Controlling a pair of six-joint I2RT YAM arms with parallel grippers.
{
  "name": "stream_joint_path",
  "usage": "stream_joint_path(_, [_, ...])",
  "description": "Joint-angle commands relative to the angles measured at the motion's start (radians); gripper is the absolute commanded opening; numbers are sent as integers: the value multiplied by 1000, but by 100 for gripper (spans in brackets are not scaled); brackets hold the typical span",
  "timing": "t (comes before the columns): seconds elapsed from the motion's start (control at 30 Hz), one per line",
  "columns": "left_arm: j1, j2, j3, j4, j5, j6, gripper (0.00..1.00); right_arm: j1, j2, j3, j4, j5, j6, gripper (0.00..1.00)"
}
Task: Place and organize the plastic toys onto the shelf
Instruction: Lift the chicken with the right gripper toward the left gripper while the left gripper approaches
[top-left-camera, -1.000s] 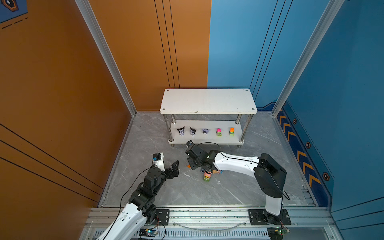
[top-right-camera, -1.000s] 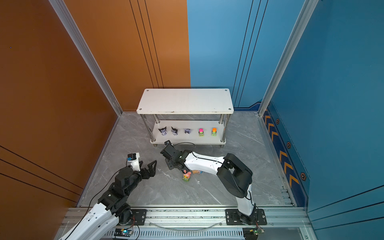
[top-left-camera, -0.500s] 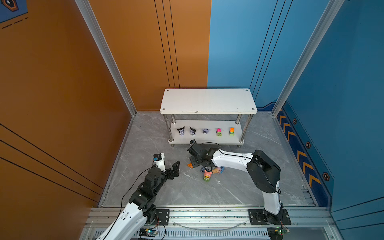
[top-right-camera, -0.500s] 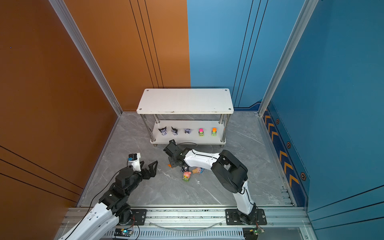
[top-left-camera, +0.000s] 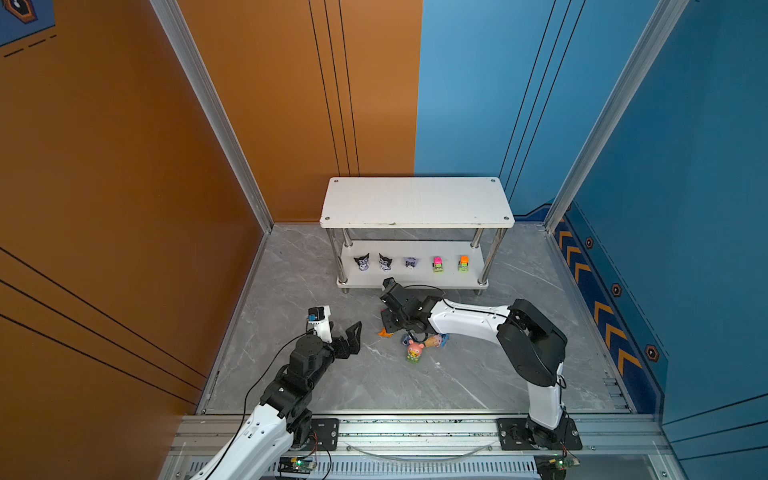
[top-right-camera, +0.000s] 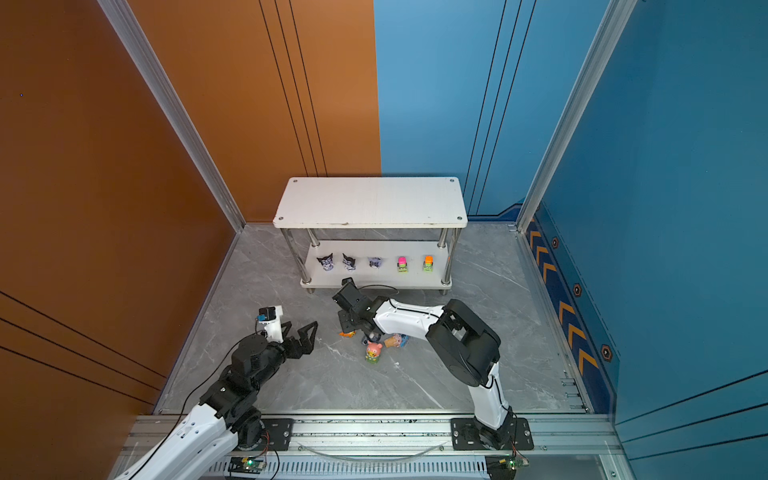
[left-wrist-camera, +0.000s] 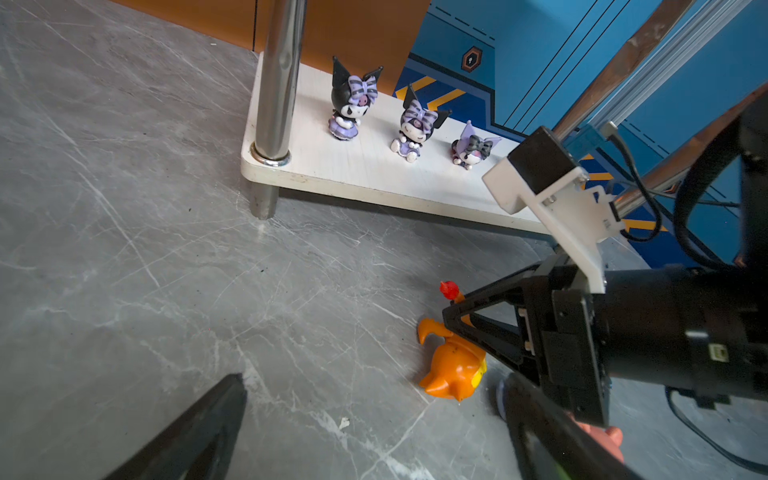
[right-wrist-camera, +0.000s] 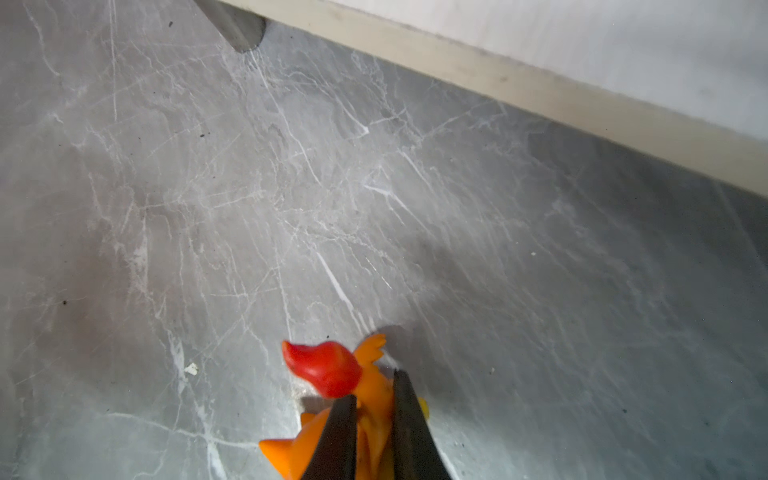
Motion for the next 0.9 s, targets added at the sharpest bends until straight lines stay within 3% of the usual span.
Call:
stream_joint_path(0.0, [8,-4,-31,70,41,-22,98,-20,-73,-73,46,-32,42,10])
stream_joint_path(0.5, [1,33,-70,404,165,-26,98,-125,-312,-382,603,-216,377,8])
stream_joint_path(0.7, [-17,125,-60,578,227,5,98,-168,-253,-447,964,-289,642,7])
stream_joint_path(0.87, [-43,230,-70,731,202,57,98,-169,-180,-437,1153,-356,785,6])
